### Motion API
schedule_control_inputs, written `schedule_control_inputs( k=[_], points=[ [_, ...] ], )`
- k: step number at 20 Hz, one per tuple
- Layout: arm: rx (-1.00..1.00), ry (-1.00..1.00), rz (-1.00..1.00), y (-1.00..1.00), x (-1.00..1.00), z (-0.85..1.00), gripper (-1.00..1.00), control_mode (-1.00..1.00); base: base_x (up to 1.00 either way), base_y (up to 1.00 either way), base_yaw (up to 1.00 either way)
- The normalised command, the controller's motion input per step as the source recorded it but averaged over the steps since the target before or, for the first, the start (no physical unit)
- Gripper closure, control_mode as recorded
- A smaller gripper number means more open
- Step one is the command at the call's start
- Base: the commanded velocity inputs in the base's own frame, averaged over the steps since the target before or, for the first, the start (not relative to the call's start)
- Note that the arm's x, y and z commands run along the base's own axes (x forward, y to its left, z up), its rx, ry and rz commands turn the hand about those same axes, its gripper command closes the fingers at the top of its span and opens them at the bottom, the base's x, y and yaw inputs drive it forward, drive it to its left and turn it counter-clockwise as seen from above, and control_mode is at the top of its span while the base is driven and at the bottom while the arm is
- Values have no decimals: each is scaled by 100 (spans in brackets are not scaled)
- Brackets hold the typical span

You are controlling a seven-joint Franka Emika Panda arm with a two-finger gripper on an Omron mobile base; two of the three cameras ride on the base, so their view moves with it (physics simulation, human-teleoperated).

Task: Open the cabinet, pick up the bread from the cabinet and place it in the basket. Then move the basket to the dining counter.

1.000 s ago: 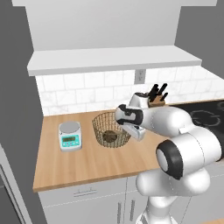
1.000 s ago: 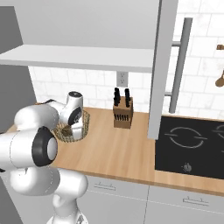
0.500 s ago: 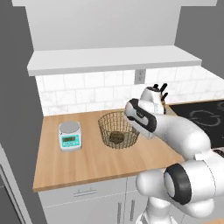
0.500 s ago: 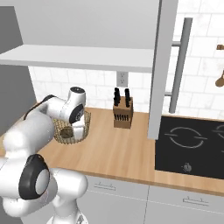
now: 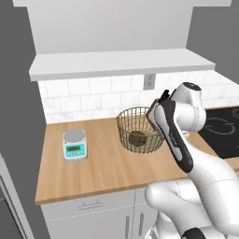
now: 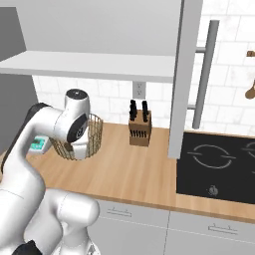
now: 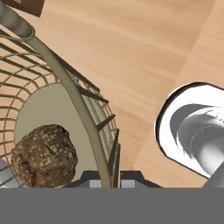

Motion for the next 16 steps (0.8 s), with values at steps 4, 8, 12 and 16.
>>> schedule_control_inputs(
  k=[4,8,12,16],
  points=[
    [2,-4,-12,-41,-71,38,100,-100,0,0,0],
    [0,0,0,-3,-1,4,100,-100,0,0,0],
    [0,0,0,0,0,0,100,-100,0,0,0],
    [0,0,0,0,0,0,100,-100,0,0,0]
  ],
)
